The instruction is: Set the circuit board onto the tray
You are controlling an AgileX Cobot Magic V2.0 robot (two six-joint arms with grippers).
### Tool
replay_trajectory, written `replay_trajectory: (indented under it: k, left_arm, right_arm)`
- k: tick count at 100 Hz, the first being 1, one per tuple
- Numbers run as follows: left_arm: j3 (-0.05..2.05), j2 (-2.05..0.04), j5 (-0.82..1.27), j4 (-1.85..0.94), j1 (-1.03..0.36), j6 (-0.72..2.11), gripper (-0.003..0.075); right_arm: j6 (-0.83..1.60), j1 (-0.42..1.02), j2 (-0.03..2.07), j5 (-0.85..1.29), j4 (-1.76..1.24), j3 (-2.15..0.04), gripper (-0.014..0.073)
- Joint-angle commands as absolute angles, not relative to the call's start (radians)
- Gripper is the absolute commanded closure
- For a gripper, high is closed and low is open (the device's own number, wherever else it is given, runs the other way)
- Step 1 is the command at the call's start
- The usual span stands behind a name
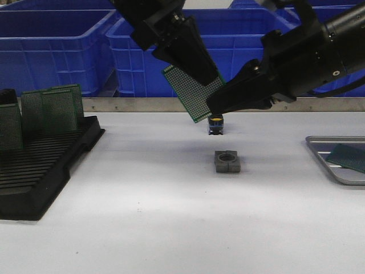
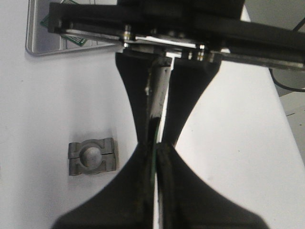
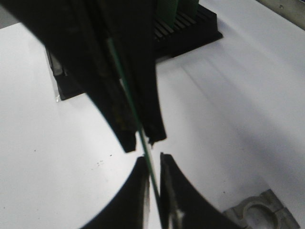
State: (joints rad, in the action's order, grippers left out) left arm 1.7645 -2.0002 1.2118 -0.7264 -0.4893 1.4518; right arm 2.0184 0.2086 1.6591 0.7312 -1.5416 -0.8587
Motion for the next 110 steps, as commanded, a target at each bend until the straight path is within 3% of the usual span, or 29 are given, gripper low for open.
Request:
replay_trajectory:
  k: [1,7,14,31,40,58,75,110]
  left_arm:
    - [1.795,-1.934,1.272,-0.794,-0.498,1.441,0.0736]
    - [1.795,-1.934,1.272,-0.794,-0.498,1.441,0.0706]
    - [1.795,-1.934,1.272,-0.794,-0.498,1.441,0.0613]
    - [1.795,-1.934,1.257,-0.792,-0.498,1.441,0.0242]
    - [1.799,-1.934,1.242,-0.771,-0.496,1.441,0.0136]
    - [1.815,-1.934,1.245,-0.757,-0.479,1.441,0.0136]
    - [1.817,-1.934,1.243,-0.753,-0.454,1.441,0.0136]
    - [1.817,-1.934,1.245,-0.753,-0.437,1.441,0.0136]
  right_arm:
    - [2.017,0.207,1.626,0.765,-1.606,-0.885,0.0659]
    - [2.017,0.207,1.626,0.765,-1.606,-0.885,0.0662]
    - [2.017,0.207,1.626,0.765,-1.606,-0.885,0.0662]
    - [1.947,0.207,1.626,0.764,-1.606,-0.884,0.0662]
    - [1.802,0.206,1.626,0.735,-1.605,-0.876,0.0662]
    - [1.588,0.178,1.626,0.585,-1.545,-0.851,0.0662]
    - [1.524,0.109,1.626,0.58,-1.502,-0.831,0.0662]
    - [1.333,-0.134,1.628,0.483,-1.502,-0.795,0.0662]
